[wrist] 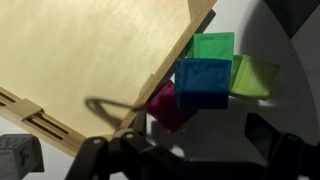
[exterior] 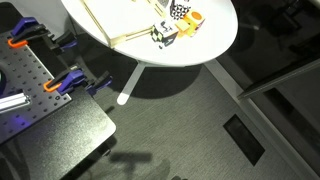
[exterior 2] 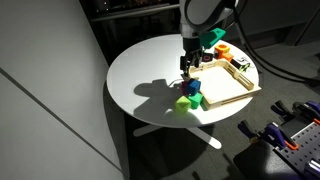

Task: Place the blue block on top of the pink and green blocks

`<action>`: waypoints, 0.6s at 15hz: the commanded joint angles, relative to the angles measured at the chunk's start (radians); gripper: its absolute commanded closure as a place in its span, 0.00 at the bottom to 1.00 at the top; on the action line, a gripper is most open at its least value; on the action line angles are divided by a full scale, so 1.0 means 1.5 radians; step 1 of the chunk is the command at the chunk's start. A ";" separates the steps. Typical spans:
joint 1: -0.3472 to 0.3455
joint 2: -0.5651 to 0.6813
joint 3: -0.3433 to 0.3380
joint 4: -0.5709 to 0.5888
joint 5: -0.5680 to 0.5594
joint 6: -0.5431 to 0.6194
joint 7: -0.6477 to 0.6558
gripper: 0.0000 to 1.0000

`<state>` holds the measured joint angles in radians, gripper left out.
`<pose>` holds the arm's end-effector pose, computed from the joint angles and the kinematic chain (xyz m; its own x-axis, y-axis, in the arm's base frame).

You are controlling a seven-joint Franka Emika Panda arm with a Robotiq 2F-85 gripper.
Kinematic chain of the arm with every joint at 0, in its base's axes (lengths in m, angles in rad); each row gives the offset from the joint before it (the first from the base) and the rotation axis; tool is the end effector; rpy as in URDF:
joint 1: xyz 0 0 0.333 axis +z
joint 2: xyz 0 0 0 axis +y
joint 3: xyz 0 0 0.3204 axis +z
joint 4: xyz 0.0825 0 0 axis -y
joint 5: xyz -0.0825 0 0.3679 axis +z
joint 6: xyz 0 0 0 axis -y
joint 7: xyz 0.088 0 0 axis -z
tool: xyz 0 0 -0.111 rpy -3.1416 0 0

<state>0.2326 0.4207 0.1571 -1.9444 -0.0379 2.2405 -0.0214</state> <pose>0.5539 0.2219 0.2689 0.9030 0.4132 -0.1175 0.4114 -0.9106 -0.0397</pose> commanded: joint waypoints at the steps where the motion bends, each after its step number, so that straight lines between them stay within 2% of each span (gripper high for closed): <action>1: -0.010 -0.057 -0.015 -0.054 -0.001 -0.003 0.048 0.00; 9: -0.044 -0.170 -0.036 -0.166 0.020 -0.017 0.117 0.00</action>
<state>0.1822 0.2665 0.1030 -2.1076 -0.0309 2.2292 0.1215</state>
